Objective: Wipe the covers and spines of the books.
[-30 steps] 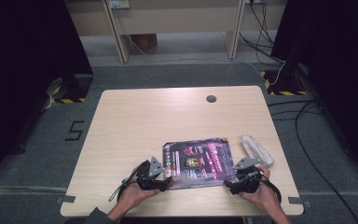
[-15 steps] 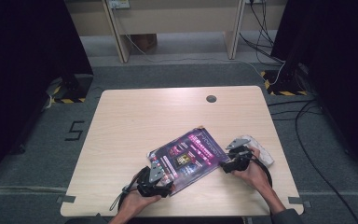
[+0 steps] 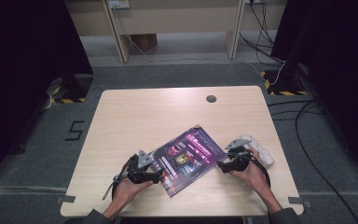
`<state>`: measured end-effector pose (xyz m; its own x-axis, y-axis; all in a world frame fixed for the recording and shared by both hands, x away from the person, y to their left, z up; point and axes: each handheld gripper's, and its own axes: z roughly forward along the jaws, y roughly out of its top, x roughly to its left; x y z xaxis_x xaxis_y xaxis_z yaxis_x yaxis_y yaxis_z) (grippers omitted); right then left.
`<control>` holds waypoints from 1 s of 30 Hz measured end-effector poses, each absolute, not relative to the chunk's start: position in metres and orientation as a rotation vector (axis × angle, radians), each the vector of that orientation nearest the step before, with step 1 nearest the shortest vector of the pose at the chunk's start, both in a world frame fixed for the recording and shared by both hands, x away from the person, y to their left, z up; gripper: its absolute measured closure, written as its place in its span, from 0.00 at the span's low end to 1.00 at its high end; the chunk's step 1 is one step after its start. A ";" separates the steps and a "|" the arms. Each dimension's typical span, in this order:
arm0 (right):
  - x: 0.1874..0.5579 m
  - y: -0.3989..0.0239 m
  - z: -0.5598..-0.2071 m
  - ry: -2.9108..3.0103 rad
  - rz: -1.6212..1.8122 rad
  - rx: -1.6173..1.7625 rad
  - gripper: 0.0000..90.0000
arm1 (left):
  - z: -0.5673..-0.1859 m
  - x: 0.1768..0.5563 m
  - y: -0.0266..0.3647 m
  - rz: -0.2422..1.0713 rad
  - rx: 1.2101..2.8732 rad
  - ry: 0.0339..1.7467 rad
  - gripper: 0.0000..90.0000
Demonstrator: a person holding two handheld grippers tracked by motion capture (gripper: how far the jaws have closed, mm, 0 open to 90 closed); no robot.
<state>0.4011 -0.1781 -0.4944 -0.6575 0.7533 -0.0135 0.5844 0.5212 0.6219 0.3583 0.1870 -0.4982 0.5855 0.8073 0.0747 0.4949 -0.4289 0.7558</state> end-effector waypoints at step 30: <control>0.386 -0.175 -0.496 2.489 0.972 1.159 0.31 | -0.507 0.352 0.192 0.404 2.142 1.064 0.36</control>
